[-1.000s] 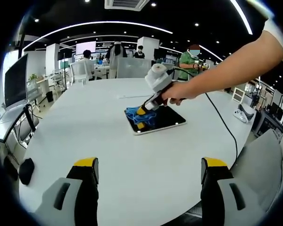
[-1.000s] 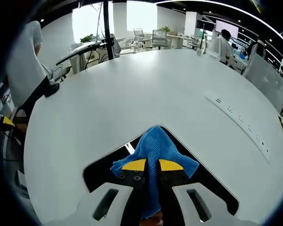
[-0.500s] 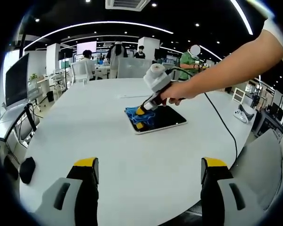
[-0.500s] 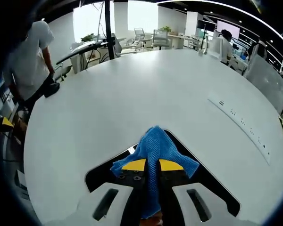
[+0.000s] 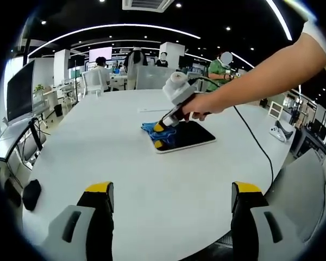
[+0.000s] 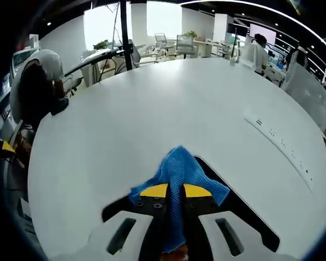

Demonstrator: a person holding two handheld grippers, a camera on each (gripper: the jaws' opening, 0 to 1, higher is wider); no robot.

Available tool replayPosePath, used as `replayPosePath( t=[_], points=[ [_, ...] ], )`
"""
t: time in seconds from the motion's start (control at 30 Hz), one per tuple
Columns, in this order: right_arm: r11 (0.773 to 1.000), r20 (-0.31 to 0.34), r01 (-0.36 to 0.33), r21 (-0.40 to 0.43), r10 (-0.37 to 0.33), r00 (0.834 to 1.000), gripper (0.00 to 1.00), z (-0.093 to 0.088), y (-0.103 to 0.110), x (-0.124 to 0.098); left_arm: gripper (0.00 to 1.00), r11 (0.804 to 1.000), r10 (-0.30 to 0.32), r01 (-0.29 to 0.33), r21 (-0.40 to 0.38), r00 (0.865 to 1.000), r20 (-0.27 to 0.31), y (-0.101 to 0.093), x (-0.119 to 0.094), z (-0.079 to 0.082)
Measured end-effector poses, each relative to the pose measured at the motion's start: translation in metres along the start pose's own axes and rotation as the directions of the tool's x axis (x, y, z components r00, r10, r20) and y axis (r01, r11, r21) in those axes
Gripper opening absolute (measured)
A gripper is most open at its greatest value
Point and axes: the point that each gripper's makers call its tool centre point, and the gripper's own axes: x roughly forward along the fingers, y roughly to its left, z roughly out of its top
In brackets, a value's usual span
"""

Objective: Wipe the mirror surface with the cleaning cloth until all visible marks leave the cleaned area.

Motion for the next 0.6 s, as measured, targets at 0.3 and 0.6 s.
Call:
replayPosePath(
  t=[0.3,0.6],
  points=[
    [0.996,-0.057,-0.025,0.086,0.03,0.998,0.04,-0.004,0.018,-0.002,0.9,1.0,0.007,-0.007,-0.006,1.0,0.0,0.002,-0.002,-0.001],
    [0.999,-0.017,-0.007,0.051,0.008,1.0,0.04,0.005,0.003,0.012,0.9,1.0,0.004,-0.004,-0.008,1.0,0.0,0.001,-0.002,-0.002]
  ],
)
